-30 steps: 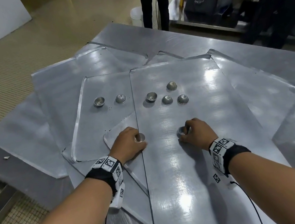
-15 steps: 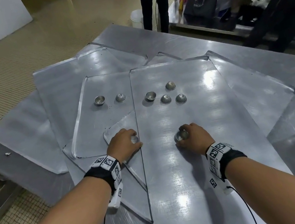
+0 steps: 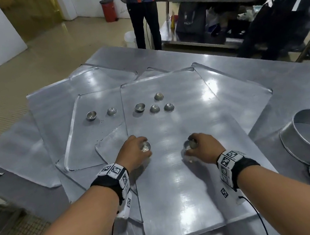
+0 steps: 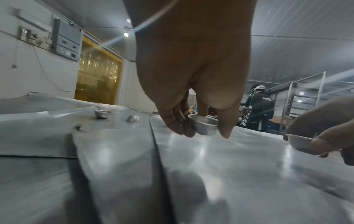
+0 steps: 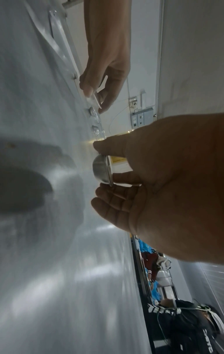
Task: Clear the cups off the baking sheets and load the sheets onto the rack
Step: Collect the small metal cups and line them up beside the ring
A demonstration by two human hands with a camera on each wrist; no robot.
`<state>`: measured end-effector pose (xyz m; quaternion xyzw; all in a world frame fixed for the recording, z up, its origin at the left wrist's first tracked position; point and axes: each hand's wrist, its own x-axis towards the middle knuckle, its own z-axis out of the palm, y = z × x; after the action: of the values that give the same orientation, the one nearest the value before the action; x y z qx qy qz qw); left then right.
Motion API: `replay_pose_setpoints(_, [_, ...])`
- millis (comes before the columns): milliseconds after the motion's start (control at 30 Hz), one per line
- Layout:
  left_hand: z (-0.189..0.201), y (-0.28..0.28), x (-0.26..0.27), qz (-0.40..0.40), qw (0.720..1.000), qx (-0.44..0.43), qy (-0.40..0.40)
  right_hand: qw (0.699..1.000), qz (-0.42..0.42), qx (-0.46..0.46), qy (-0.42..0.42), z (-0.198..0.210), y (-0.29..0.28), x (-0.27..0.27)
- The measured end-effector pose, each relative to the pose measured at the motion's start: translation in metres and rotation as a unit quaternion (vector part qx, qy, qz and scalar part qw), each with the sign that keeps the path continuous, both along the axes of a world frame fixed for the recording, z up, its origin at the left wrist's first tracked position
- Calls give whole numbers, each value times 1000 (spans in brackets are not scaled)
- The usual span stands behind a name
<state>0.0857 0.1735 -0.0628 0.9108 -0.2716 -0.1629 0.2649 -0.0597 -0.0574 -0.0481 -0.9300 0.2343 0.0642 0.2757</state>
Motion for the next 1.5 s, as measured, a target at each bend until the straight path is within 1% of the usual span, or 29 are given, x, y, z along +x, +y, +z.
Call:
replay_pose_setpoints(200, [19,-44,-58,-32,999,-16,-10,999,-32,-8,-8,16,-30,-68])
replay_pose_setpoints(533, [26,-130,-173,-135,991,-16,-6,995,-100,-13,-2,23,-83,-206])
replay_pose_setpoints(800, [27,-204,-266,-251,968,-22,-7,976,-217,14,-23,20,-120,-319])
replay_pose_setpoints(933, [23,-232,-305,-300,953,-14,-23,970,-243,12,-27,12,-133,-364])
replay_pose_setpoints(1133, [12,-258,-353,-348,937,-3,-20,959,-276,19,-56,-1,-135,-409])
replay_pose_setpoints(1233, [-2,-262,-368,-356,934,7,-15,957,-289,13,-19,-11,-133,-425])
replay_pose_setpoints(1367, [-18,-261,-381,-367,928,48,-43,954,-300,17,-7,-26,-130,-443])
replay_pose_setpoints(1400, [-21,-260,-383,-369,927,52,-39,954,-299,19,-4,-29,-129,-446])
replay_pose_setpoints(1500, [-32,-260,-387,-372,927,46,14,954,-298,27,12,-38,-126,-451])
